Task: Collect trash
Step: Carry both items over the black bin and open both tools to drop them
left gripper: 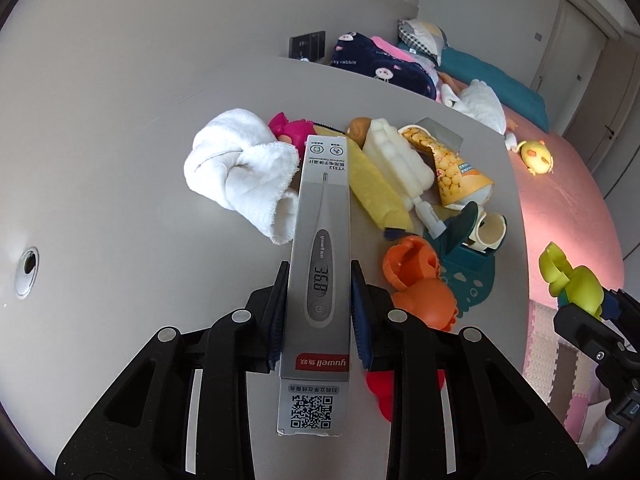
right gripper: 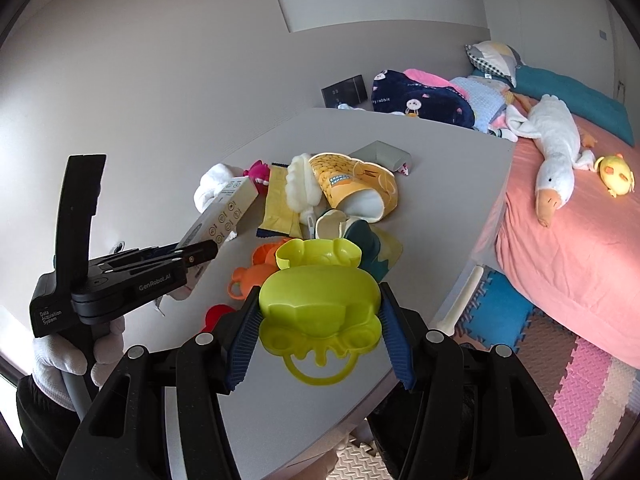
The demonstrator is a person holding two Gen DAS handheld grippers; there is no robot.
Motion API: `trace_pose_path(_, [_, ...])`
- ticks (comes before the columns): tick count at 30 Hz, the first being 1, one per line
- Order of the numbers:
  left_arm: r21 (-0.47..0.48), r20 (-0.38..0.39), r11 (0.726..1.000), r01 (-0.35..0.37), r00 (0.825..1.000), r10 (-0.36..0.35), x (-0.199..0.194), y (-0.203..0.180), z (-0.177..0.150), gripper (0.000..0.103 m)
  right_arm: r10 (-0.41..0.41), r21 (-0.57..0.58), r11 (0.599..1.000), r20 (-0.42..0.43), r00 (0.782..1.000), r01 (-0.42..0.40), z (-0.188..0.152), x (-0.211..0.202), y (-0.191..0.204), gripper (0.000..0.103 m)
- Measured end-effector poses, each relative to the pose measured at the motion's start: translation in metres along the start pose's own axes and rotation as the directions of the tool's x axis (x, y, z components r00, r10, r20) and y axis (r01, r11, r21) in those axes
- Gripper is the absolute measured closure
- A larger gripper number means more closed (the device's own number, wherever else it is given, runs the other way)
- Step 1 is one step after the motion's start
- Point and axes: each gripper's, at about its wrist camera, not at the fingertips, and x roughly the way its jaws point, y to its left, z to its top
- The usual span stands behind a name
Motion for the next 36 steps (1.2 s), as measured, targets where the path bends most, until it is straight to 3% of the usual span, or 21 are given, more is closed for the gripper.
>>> trace_pose_path(5, [0.006, 0.043, 1.000, 0.012, 0.999, -0.012, -0.028, -0.013, -0.001, 0.075, -0.003, 0.008, 1.000, 0.027, 1.000, 0.003, -0.004, -0.021, -0.010, 0.045])
trace_pose_path(13, [0.087, 0.074, 0.994, 0.067, 0.995, -0.074, -0.046, -0.065, -0.002, 0.075, -0.058, 0.043, 0.998, 0.066, 0.996, 0.055, -0.014, -0.056, -0.042, 0.045])
trace_pose_path(23, [0.206, 0.034, 0.966, 0.156, 0.986, -0.166, -0.039, -0.139, -0.012, 0.075, -0.163, 0.119, 0.981, 0.099, 0.982, 0.151, -0.030, -0.097, -0.093, 0.045])
trace_pose_path(36, [0.348, -0.085, 0.896, 0.275, 0.961, -0.262, -0.015, -0.225, -0.038, 0.075, -0.283, 0.252, 0.935, 0.099, 0.954, 0.251, -0.051, -0.131, -0.161, 0.045])
